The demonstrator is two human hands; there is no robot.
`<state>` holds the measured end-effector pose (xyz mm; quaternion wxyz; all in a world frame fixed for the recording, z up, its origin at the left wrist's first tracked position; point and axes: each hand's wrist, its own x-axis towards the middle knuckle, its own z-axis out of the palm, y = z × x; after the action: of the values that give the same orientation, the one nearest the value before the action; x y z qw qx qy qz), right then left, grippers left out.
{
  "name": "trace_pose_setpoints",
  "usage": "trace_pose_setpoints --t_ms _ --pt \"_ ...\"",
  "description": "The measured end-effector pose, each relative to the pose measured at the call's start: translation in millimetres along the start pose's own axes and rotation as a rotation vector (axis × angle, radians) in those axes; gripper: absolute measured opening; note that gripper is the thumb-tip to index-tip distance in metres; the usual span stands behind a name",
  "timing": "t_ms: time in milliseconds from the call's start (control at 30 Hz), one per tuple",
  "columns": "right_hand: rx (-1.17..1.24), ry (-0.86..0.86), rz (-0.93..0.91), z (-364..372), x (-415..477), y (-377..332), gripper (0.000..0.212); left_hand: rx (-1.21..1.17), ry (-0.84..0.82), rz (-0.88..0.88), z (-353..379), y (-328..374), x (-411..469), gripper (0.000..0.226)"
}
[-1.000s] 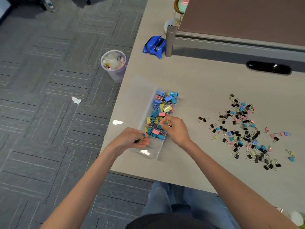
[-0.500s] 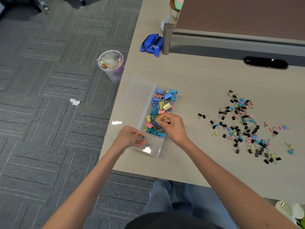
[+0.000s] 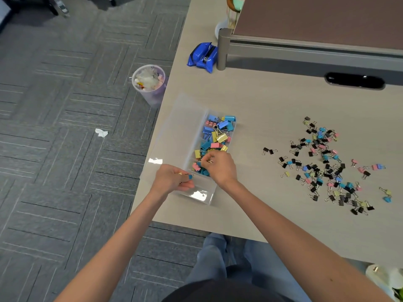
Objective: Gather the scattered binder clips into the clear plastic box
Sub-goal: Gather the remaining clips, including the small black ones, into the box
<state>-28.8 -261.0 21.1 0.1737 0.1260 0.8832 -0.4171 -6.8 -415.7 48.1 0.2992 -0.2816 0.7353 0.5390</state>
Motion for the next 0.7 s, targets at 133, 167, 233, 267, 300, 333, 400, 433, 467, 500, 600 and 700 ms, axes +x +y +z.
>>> trace_pose_setpoints --t_ms 133,167,233,267,300,333,400,433,467,500,600,700 --pt "0.062 0.084 -0.019 -10 -5 12 0.008 -0.01 -0.016 -0.028 11 4 1 0.008" --pt "0.089 0.08 -0.016 -14 -6 14 0.011 -0.009 -0.018 -0.042 14 5 2 0.01" --pt "0.19 0.029 0.018 -20 -11 17 0.016 -0.007 -0.018 -0.066 18 5 5 0.011" --pt "0.255 -0.01 0.055 -23 -14 18 0.019 -0.008 -0.015 -0.075 19 6 5 0.011" --pt "0.314 -0.048 0.106 -25 -18 17 0.022 -0.001 -0.007 -0.08 20 5 6 0.012" --pt "0.368 -0.084 0.166 -27 -21 17 0.024 0.01 0.005 -0.085 20 5 7 0.015" --pt "0.479 -0.158 0.299 -30 -26 17 0.022 0.03 0.015 -0.094 21 4 10 0.019" --pt "0.526 -0.19 0.359 -31 -29 16 0.022 0.034 0.01 -0.101 21 4 10 0.019" --pt "0.564 -0.219 0.404 -32 -30 15 0.021 0.051 -0.002 -0.107 21 5 9 0.021" --pt "0.594 -0.246 0.434 -33 -31 14 0.021 0.079 -0.012 -0.109 21 5 9 0.026" --pt "0.67 -0.3 0.47 -34 -34 10 0.017 0.132 -0.033 -0.086 18 1 14 0.019" --pt "0.76 -0.31 0.513 -35 -34 6 0.019 0.191 -0.025 -0.078 14 -3 17 0.018"
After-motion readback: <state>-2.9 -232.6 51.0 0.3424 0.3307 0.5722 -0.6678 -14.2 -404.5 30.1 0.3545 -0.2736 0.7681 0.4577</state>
